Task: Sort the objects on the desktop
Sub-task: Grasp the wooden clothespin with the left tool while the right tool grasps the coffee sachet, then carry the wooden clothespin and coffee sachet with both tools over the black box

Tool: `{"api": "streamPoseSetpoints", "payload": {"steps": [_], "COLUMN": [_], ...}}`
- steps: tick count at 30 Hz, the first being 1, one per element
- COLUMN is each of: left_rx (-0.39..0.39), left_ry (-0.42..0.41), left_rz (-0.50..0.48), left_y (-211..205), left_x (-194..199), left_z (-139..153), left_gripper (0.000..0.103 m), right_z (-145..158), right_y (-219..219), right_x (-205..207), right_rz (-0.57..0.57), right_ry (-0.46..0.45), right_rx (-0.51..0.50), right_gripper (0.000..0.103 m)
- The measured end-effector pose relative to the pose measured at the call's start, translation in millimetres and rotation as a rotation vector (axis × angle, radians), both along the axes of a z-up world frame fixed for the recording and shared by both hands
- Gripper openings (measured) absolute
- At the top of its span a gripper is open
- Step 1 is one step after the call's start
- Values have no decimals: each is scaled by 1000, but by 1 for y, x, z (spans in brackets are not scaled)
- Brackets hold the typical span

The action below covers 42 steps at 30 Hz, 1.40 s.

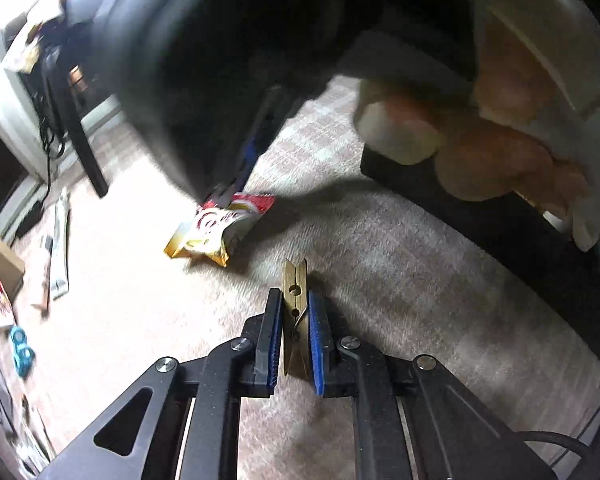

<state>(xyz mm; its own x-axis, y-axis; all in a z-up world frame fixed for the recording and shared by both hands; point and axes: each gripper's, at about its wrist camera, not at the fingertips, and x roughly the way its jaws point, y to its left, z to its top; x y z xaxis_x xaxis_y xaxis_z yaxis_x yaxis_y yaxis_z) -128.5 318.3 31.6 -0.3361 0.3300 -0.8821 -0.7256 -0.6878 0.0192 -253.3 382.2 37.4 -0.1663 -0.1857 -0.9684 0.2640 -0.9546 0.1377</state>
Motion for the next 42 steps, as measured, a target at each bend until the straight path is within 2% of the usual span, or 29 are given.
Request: {"api": "streamPoseSetpoints", "payload": {"steps": [6,15,19,20,21,24,31,35,42], "left_rx": [49,70,80,85,91,109,149,172,193], "left_ry": [-55,-27,4,11,16,35,55,49,-13], "left_rz": [107,153,122,113,105,78,-14,-76,-171], "left_y": [-24,-31,-19,-11,-3,4,59,92,147], "left_x": [-6,-4,2,-18,-21,-5,14,33,59], "left_z": [7,37,57,61,65,70,97,111,116], "left_gripper": [12,12,12,12,12,12,12,12,12], "right_z": [14,56,76,85,89,108,142,154,164], "right_y": [19,46,66,75,74,95,171,215,280], "right_x": [17,42,44,49,50,59,95,124,189], "right_rz": [-65,-134,-172,-187,-198,-238,-364,-438,-568], "right_ry": [29,119,162,176,187,226,295,313,314], "right_rx": [-53,-108,-136,-145,-150,-153,-128,-108,-90], "right_gripper": [2,1,1,1,1,1,1,1,1]}}
